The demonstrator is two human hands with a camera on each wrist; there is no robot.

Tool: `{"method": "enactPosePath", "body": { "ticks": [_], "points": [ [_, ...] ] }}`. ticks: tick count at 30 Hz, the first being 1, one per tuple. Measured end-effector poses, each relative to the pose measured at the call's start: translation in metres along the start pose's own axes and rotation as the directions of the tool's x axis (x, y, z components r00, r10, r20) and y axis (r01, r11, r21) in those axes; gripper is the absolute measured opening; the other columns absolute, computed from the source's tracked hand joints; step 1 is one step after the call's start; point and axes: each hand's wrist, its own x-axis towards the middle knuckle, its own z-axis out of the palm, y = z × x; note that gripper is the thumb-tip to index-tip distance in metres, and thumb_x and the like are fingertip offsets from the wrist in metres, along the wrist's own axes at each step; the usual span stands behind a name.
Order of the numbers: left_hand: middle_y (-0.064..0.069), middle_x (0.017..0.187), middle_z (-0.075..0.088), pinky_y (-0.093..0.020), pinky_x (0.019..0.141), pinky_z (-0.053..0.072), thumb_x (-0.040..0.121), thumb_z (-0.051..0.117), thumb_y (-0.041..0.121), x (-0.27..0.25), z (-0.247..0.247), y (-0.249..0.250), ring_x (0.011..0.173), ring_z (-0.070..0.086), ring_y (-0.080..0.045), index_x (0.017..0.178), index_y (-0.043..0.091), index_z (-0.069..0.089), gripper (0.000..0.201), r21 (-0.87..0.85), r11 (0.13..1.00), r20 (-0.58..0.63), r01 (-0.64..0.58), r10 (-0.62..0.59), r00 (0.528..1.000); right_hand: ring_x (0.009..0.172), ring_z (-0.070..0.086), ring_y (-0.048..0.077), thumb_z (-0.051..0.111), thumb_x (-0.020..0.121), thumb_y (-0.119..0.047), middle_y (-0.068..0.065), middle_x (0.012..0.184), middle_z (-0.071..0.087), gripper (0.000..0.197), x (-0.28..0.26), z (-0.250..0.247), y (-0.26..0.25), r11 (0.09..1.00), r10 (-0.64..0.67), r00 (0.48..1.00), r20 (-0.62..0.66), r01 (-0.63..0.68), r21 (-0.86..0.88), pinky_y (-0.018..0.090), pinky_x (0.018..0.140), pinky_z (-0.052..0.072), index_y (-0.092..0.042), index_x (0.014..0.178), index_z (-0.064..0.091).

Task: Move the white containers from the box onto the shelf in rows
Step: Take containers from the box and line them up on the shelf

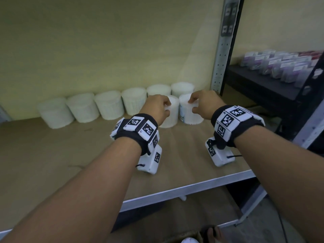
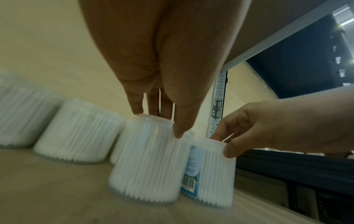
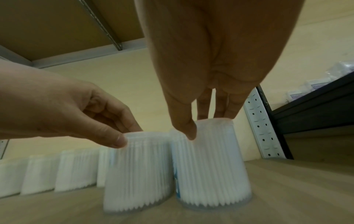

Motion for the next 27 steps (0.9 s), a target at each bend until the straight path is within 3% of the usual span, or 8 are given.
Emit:
{"method": "enactPosePath", "body": {
  "ticks": [7, 11, 14, 17, 23, 27],
  "points": [
    [-0.008, 0.134, 0.057, -0.023, 0.099, 0.038, 0.090, 0.059, 0.018, -0.002, -0.002, -0.001, 0.124, 0.052, -0.020, 0.130, 0.010, 0.056, 0.041, 0.025, 1.000, 0.031, -0.009, 0.008, 0.999, 0.118, 0.055, 0.027, 0.058, 0.090, -0.011, 0.009, 0.134, 0.054, 0.040, 0.004, -0.001, 0.001, 0.998, -0.019, 0.999, 0.031, 0.020, -0.059, 0.033, 0.097, 0.046, -0.016, 0.130, 0.055],
    [-0.005, 0.141, 0.045, -0.025, 0.101, 0.035, 0.089, 0.061, 0.026, -0.023, -0.010, 0.000, 0.129, 0.045, -0.020, 0.136, 0.015, 0.047, 0.051, -0.010, 1.000, 0.048, -0.011, 0.012, 0.999, 0.125, 0.048, 0.027, 0.062, 0.087, -0.025, 0.009, 0.140, 0.046, 0.054, -0.013, -0.001, 0.000, 0.993, -0.053, 0.998, 0.044, 0.057, -0.107, 0.037, 0.104, 0.042, -0.017, 0.138, 0.046],
    [-0.005, 0.139, 0.045, -0.025, 0.100, 0.035, 0.089, 0.060, 0.030, -0.051, -0.017, 0.006, 0.128, 0.046, -0.019, 0.136, 0.014, 0.047, 0.051, 0.009, 1.000, 0.043, -0.021, 0.020, 0.999, 0.128, 0.044, 0.026, 0.062, 0.087, -0.029, 0.008, 0.139, 0.045, 0.053, -0.042, -0.002, -0.003, 0.994, -0.068, 0.998, 0.019, 0.069, -0.081, 0.037, 0.107, 0.040, -0.017, 0.137, 0.047],
    [-0.005, 0.135, 0.047, -0.024, 0.098, 0.037, 0.089, 0.060, 0.032, -0.088, -0.025, 0.013, 0.125, 0.047, -0.019, 0.133, 0.015, 0.049, 0.049, -0.003, 1.000, 0.064, -0.019, 0.019, 0.998, 0.122, 0.049, 0.024, 0.062, 0.087, -0.028, 0.008, 0.134, 0.051, 0.045, -0.083, -0.003, -0.010, 0.995, -0.090, 0.996, 0.016, 0.090, -0.033, 0.032, 0.101, 0.043, -0.017, 0.130, 0.054],
    [0.001, 0.131, 0.048, -0.023, 0.092, 0.037, 0.090, 0.059, 0.035, -0.167, -0.030, 0.026, 0.120, 0.050, -0.017, 0.131, 0.018, 0.051, 0.045, -0.050, 0.998, 0.126, -0.029, 0.035, 0.991, 0.120, 0.051, 0.021, 0.059, 0.088, -0.030, 0.002, 0.129, 0.054, 0.041, -0.168, 0.008, -0.022, 0.999, -0.052, 0.993, 0.107, 0.051, 0.007, 0.035, 0.100, 0.045, -0.022, 0.128, 0.055],
    [0.000, 0.112, 0.054, -0.021, 0.081, 0.039, 0.087, 0.062, 0.030, -0.212, -0.013, 0.027, 0.100, 0.056, -0.016, 0.114, 0.018, 0.058, 0.030, -0.151, 0.988, 0.185, -0.016, 0.044, 0.982, 0.110, 0.055, 0.021, 0.061, 0.086, -0.024, 0.003, 0.115, 0.059, 0.031, -0.214, 0.031, -0.022, 0.993, -0.094, 0.991, 0.098, 0.087, 0.080, 0.033, 0.094, 0.046, -0.018, 0.116, 0.060]
  ]
}}
